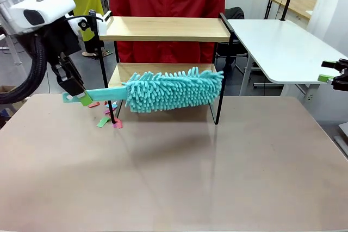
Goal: Clean the shelf.
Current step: Clean the specific section of the Shelf indicated by the human with the Duster.
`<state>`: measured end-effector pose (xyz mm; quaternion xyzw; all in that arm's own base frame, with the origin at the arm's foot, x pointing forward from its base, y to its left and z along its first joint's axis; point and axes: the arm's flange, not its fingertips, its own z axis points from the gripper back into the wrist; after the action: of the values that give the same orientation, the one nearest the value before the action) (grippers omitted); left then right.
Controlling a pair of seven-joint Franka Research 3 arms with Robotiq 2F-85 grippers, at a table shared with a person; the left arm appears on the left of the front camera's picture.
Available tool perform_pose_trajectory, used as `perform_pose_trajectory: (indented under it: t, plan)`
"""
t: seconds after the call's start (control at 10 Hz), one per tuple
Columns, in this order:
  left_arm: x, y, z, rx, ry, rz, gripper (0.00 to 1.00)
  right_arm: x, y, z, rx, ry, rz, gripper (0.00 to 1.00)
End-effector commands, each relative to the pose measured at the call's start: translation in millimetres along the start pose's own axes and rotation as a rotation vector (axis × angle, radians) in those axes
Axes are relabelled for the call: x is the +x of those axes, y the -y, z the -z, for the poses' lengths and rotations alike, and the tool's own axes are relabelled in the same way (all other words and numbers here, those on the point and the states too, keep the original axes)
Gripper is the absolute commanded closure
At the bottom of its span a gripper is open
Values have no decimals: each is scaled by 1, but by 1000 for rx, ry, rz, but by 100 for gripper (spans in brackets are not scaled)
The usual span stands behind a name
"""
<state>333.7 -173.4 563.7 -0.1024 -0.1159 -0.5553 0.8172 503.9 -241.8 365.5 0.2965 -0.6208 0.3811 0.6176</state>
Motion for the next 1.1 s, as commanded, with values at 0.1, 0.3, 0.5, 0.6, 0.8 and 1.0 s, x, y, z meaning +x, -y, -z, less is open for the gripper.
perform_pose_trajectory:
  t: [0.1, 0.3, 0.5, 0.6, 0.8, 1.0]
  plan:
    - [5, 0, 15, -6, 72, -6, 87, 5, 0, 2, 0, -19, 12, 0]
    - [4, -1, 8, -5, 29, -12, 87, 5, 0, 2, 0, -19, 12, 0]
    - [-36, -37, -18, -61, -41, 91, 87, 5, 0, 2, 0, -19, 12, 0]
    - [-54, -50, -30, -74, -101, 144, 87, 5, 0, 2, 0, -19, 12, 0]
    - [-90, -72, -48, -70, -224, 235, 87, 5, 0, 2, 0, -19, 12, 0]
    - [-127, -87, -68, -87, -328, 280, 87, 5, 0, 2, 0, -19, 12, 0]
